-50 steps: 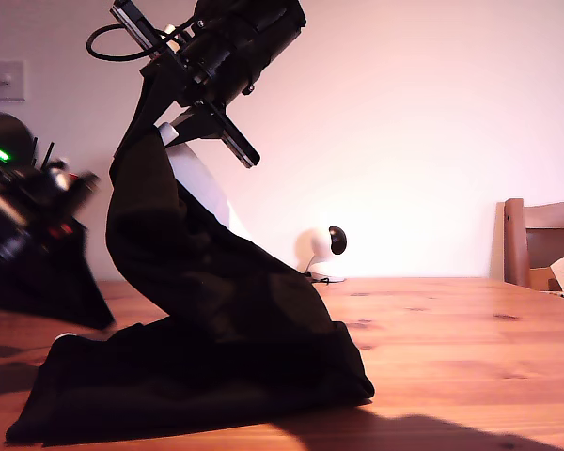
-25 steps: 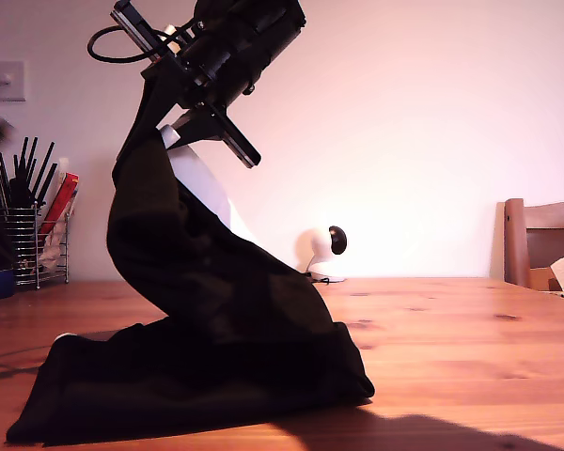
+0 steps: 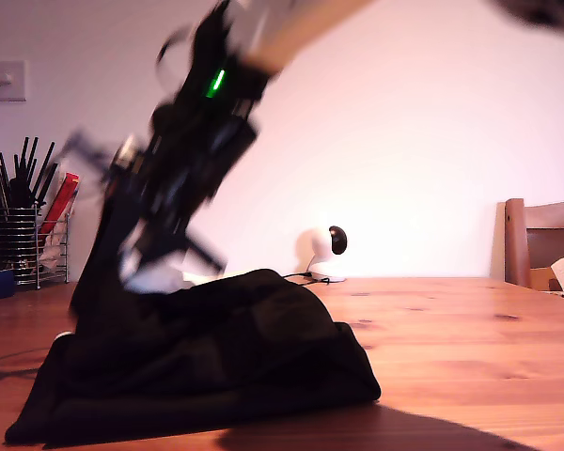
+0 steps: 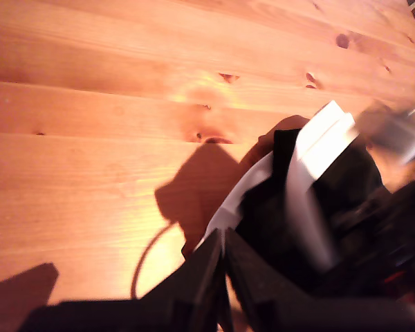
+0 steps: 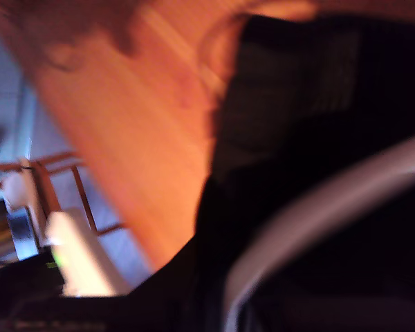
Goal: Fold the shorts in front of you. After folding it, place it to the left side.
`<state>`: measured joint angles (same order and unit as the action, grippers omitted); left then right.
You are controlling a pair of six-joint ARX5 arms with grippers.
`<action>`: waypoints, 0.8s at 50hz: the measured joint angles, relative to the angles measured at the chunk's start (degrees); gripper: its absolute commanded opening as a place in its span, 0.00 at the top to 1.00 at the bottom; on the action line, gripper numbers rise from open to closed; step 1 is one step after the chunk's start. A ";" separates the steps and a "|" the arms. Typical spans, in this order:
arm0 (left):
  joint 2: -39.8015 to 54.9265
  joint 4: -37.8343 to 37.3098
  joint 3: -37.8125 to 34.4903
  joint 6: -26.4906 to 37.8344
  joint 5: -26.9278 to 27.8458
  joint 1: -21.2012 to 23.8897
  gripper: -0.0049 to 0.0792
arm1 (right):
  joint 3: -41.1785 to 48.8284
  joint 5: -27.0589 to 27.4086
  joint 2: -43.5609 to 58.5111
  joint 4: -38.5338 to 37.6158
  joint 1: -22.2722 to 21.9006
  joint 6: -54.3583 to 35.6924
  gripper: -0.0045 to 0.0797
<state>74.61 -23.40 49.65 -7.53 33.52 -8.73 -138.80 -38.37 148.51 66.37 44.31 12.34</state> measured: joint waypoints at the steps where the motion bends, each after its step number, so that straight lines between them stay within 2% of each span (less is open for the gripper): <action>1: 0.00 0.00 0.00 0.00 0.04 0.00 0.96 | 0.04 0.00 0.04 -0.11 0.09 0.17 0.96; 6: 0.00 -0.02 0.00 -0.50 0.66 0.00 0.96 | 0.04 0.33 0.00 -1.53 0.66 0.33 0.92; 13: 0.00 -0.02 0.00 -0.70 0.85 0.09 0.96 | 0.04 -2.21 0.00 -4.26 0.94 4.50 0.57; 15: 0.00 0.02 0.00 -0.70 0.87 0.09 0.96 | 0.02 -4.11 0.00 -4.42 0.94 6.12 0.53; 35: 0.00 0.72 0.00 -1.11 1.88 0.11 0.96 | -0.04 -18.62 0.00 -4.76 1.09 10.38 0.52; 40: 0.00 0.72 0.00 -1.33 2.43 0.11 0.96 | -0.07 -19.47 -0.17 -4.92 1.09 10.34 0.52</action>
<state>74.61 -22.68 49.65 -8.86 35.94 -8.62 -138.87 -57.84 148.33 61.45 45.41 22.68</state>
